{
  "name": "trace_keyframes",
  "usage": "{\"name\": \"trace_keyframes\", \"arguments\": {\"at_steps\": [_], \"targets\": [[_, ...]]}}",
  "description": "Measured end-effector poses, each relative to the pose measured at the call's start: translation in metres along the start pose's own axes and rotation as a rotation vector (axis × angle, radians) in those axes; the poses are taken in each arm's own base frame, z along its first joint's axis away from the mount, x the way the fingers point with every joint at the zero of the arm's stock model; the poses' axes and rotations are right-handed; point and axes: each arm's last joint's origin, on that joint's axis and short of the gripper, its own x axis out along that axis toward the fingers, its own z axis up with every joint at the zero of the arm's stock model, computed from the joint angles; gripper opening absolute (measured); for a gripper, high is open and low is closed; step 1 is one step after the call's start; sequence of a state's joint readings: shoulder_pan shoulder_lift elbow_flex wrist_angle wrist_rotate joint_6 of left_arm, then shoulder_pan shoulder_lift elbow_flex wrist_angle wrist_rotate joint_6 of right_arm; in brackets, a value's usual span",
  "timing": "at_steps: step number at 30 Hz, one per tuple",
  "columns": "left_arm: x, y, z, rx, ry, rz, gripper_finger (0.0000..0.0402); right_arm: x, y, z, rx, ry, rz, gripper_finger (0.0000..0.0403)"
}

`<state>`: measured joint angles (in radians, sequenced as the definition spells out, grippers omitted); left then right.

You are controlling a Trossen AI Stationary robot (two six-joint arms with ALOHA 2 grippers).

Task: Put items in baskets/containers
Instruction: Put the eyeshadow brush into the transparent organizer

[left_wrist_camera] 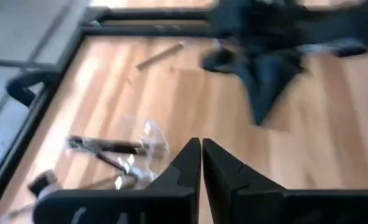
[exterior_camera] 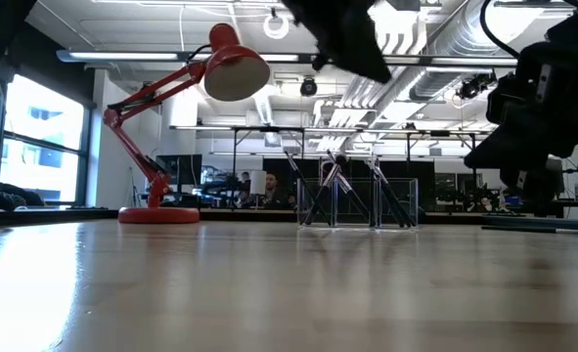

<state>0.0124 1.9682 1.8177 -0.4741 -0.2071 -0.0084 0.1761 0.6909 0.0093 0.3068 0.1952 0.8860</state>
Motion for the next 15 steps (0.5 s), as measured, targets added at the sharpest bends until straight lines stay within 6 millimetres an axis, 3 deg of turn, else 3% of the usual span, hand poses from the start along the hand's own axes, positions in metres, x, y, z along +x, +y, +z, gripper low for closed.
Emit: {"name": "trace_keyframes", "arguments": {"at_steps": [3,7,9,12,15], "targets": [[-0.008,-0.013,0.001,0.037,0.068,-0.056,0.0002,0.0,-0.001,0.002,0.008,-0.054,-0.036,0.0006],[0.004,-0.031,-0.034,0.088,0.23,-0.114,0.0001,-0.001,0.0,0.008,0.028,-0.189,-0.087,0.0005],[0.005,-0.036,-0.044,0.075,0.225,-0.12,0.0001,-0.001,0.002,0.011,0.034,-0.251,-0.096,0.0003],[-0.012,-0.031,-0.065,0.042,0.262,-0.142,0.0001,-0.001,0.011,0.02,-0.02,-0.287,-0.128,0.0001],[-0.023,-0.026,-0.081,-0.003,0.165,-0.157,0.0,-0.001,0.02,0.029,-0.077,-0.269,-0.23,0.0001]]}}
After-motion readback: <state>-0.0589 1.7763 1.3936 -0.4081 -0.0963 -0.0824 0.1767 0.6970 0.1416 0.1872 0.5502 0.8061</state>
